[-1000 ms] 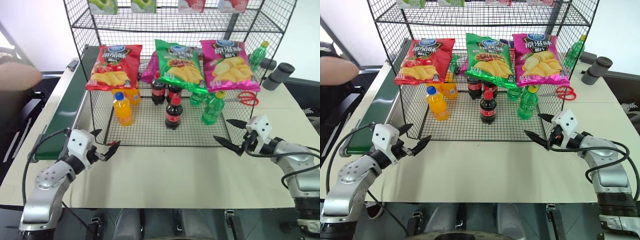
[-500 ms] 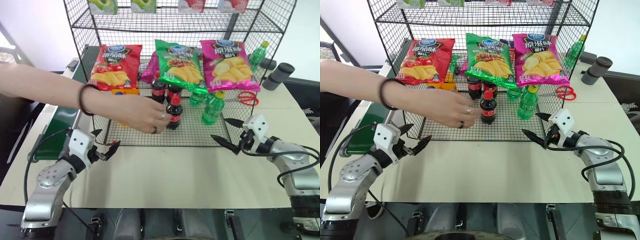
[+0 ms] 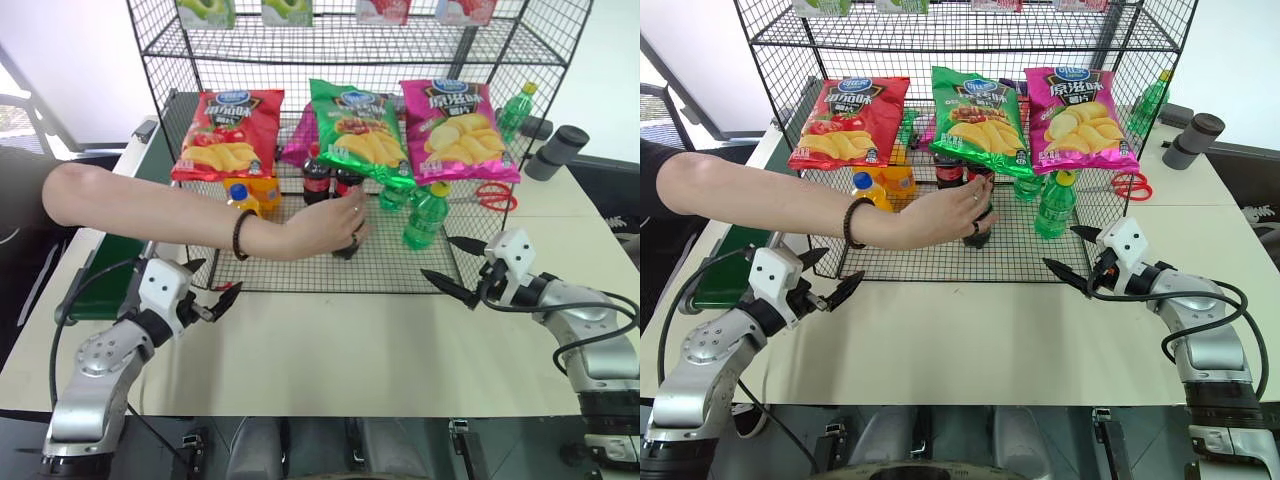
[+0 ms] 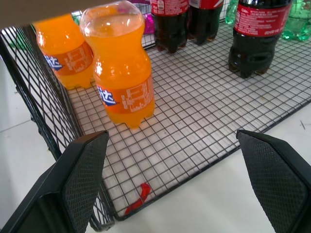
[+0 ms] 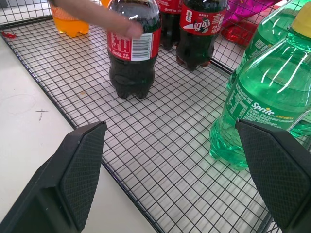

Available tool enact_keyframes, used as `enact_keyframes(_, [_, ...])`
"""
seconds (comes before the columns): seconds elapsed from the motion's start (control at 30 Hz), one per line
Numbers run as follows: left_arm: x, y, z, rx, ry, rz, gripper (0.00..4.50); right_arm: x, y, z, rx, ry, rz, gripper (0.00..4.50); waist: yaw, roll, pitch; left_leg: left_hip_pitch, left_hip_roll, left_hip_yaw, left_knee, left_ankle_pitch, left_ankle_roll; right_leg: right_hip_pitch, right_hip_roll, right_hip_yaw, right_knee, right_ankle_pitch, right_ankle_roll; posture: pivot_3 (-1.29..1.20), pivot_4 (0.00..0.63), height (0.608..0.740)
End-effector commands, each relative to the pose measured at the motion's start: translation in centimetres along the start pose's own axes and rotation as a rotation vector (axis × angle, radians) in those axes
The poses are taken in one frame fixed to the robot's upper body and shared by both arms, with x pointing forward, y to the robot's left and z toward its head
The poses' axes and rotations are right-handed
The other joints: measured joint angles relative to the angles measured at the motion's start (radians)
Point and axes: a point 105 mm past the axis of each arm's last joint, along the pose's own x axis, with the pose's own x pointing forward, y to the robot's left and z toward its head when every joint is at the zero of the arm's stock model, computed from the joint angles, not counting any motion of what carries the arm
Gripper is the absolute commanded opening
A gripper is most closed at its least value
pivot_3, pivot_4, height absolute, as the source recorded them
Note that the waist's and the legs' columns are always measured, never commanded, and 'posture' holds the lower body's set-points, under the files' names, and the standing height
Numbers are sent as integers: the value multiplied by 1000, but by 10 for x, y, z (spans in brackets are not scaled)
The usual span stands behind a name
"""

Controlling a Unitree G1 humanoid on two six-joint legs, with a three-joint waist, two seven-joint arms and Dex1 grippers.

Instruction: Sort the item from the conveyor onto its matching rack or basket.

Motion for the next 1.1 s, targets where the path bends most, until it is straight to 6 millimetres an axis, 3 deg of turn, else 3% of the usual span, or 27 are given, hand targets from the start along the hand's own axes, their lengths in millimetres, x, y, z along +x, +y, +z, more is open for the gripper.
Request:
enact_keyframes(0.03, [-1,2,10,21,-31,9,4500,3,0,12,-31,-39,4,4422,0,0,0,0,0,0,0,0,0,0,0,0,0,0,0,0,150,734])
enact_keyframes(0.67, [-5,3,9,-10,-24,19,4500,7,7,15,-31,-45,27,4422,0,0,0,0,0,0,0,0,0,0,0,0,0,0,0,0,150,734])
enact_keyframes(0.9, [-18,13,13,-49,-47,96,4500,11,17,18,-25,-57,58,4422,-1,0,0,0,0,0,0,0,0,0,0,0,0,0,0,0,150,734])
enact_keyframes(1.1, [-35,34,21,-125,-111,229,4500,24,29,34,-42,-109,106,4422,-2,0,0,0,0,0,0,0,0,0,0,0,1,0,0,0,150,734])
